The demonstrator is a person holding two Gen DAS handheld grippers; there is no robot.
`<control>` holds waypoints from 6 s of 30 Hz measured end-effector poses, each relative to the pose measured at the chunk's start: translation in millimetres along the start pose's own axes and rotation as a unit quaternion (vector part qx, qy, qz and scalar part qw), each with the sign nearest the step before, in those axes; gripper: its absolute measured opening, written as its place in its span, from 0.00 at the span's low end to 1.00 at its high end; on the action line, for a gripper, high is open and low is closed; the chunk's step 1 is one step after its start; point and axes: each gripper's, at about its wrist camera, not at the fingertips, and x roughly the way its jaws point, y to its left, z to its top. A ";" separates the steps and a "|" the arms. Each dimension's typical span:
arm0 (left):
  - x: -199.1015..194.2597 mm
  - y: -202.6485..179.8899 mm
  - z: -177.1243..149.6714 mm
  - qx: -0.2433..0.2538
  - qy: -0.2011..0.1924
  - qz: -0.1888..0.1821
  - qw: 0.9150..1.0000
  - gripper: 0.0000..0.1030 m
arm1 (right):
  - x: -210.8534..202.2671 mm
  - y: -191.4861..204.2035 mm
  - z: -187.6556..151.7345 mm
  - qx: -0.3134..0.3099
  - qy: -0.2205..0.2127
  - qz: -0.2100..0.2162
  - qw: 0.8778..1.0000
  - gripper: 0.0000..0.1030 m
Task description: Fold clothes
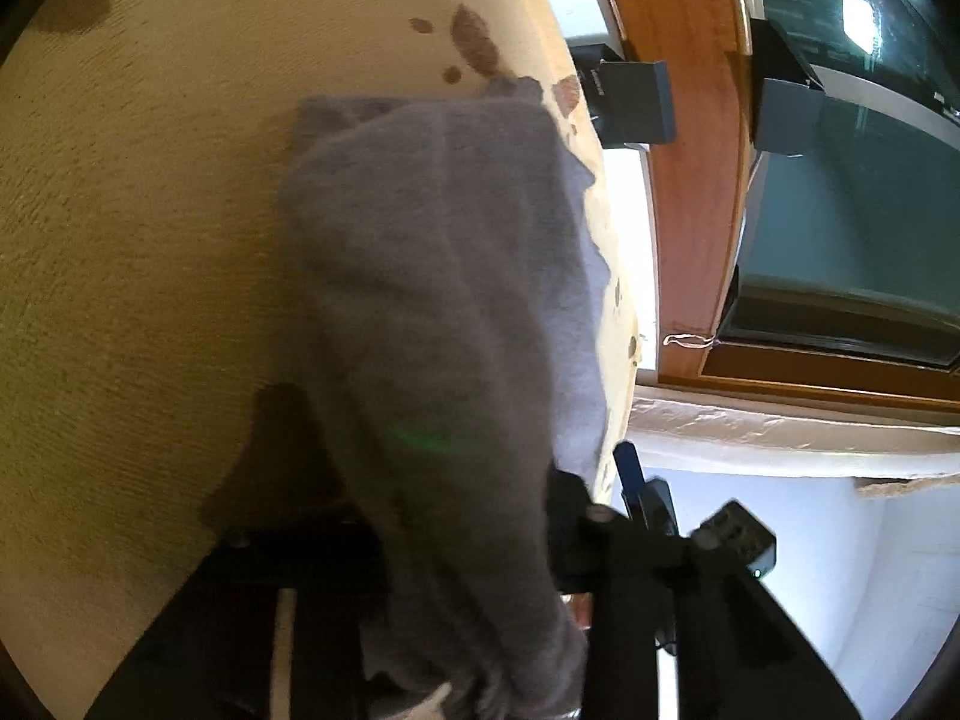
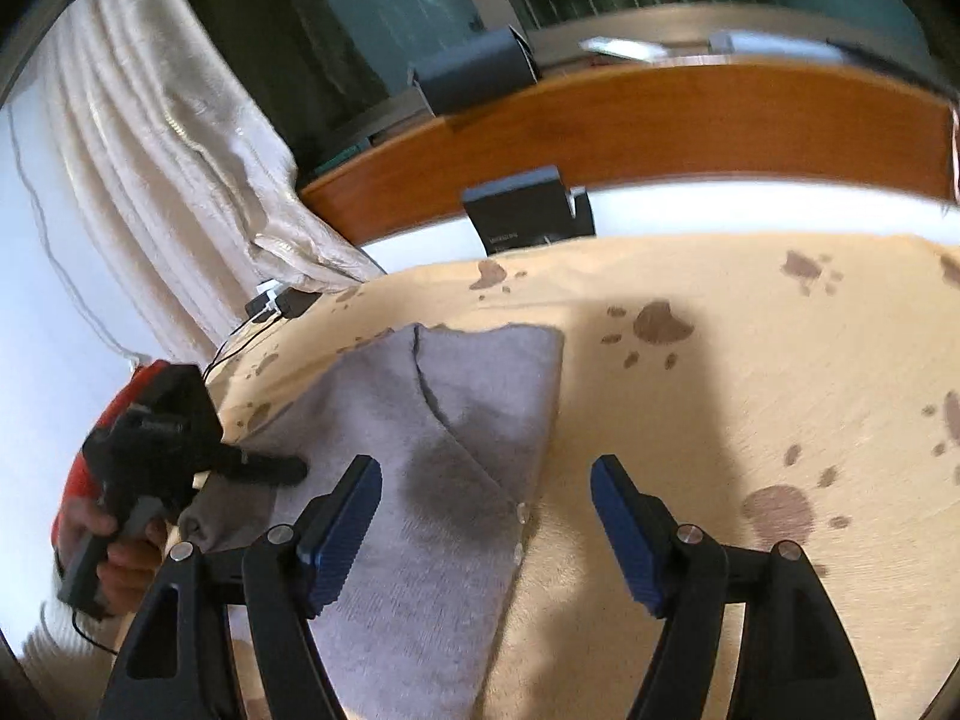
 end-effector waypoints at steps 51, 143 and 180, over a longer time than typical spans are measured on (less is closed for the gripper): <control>-1.2 -1.6 -1.4 0.052 0.004 -0.009 0.999 0.29 | 66.0 -16.1 -2.0 0.092 0.081 0.112 0.986 0.38; -420.6 123.7 -149.4 0.004 -0.277 -0.024 0.961 0.77 | 120.8 390.0 -25.2 -0.147 0.182 0.404 0.884 0.69; -383.5 141.6 -166.0 -0.005 -0.255 0.028 0.967 0.69 | 120.9 376.3 -49.0 -0.089 0.194 0.379 0.900 0.27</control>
